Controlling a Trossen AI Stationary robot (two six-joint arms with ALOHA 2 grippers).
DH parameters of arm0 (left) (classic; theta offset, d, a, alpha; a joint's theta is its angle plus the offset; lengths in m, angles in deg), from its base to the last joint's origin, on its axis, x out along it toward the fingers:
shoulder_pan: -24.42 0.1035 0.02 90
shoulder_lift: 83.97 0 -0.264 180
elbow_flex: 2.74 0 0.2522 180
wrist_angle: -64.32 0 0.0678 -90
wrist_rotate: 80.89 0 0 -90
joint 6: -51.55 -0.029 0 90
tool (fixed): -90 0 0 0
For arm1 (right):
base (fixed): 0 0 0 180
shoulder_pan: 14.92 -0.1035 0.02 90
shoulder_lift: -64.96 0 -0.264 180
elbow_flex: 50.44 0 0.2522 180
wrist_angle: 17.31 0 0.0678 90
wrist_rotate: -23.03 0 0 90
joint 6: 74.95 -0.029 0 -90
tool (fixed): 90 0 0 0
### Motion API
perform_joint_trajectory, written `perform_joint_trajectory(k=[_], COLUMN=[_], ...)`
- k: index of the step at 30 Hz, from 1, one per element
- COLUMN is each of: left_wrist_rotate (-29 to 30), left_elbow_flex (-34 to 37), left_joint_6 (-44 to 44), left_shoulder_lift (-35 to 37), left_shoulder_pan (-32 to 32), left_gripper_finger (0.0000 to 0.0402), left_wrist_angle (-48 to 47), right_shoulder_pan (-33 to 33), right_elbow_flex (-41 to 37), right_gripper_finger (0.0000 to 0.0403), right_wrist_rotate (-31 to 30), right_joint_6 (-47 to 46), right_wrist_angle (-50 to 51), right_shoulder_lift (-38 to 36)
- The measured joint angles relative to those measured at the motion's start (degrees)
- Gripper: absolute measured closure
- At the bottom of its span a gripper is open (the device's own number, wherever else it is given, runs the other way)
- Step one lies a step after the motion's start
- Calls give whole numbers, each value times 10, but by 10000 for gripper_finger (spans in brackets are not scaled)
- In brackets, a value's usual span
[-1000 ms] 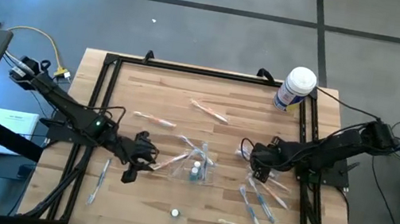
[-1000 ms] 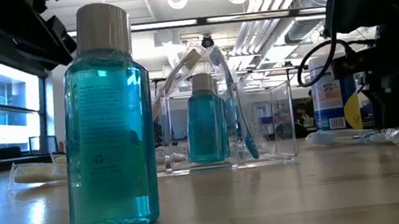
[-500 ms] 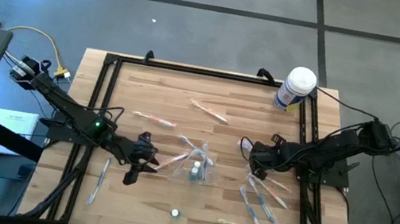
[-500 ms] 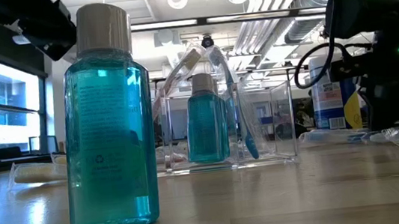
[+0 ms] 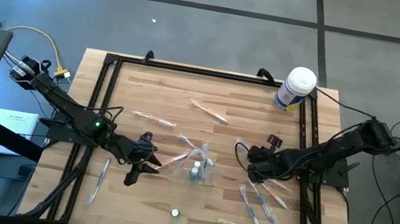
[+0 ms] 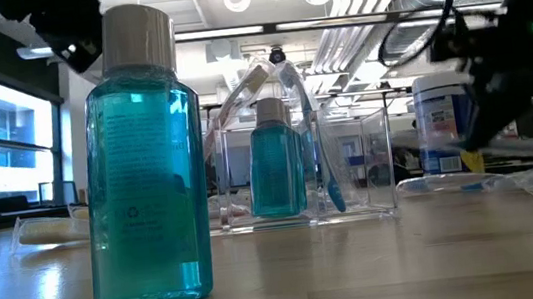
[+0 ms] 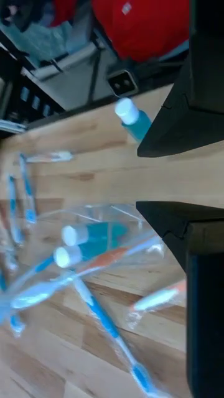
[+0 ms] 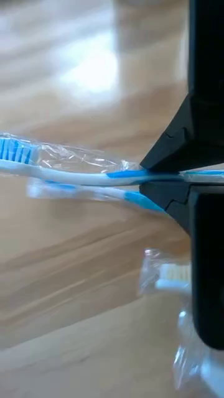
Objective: Pick & Place toothbrushing station
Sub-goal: Put the blue toothbrush into the transparent organizer
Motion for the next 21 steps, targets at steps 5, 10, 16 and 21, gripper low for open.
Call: perform_joint_trajectory(k=[5,10,16,21], left_wrist_rotate=[0,1,0,22], left_elbow_flex=[0,0,-1,-1], left_joint_6=[-14,-113,-294,-386], left_shoulder_lift=[0,-21,-106,-192], left_shoulder_pan=[0,-10,-29,-29], left_gripper_finger=[281,281,281,281], left_wrist_angle=[58,158,369,551], right_shoulder_pan=[-61,-142,-234,-267], right_elbow_flex=[52,90,110,110], right_gripper_finger=[394,394,394,394], right_wrist_rotate=[-81,-170,-268,-247], right_joint_6=[-31,-46,90,289], right_wrist_angle=[18,-3,-202,-434], right_shoulder_lift=[0,0,-1,2])
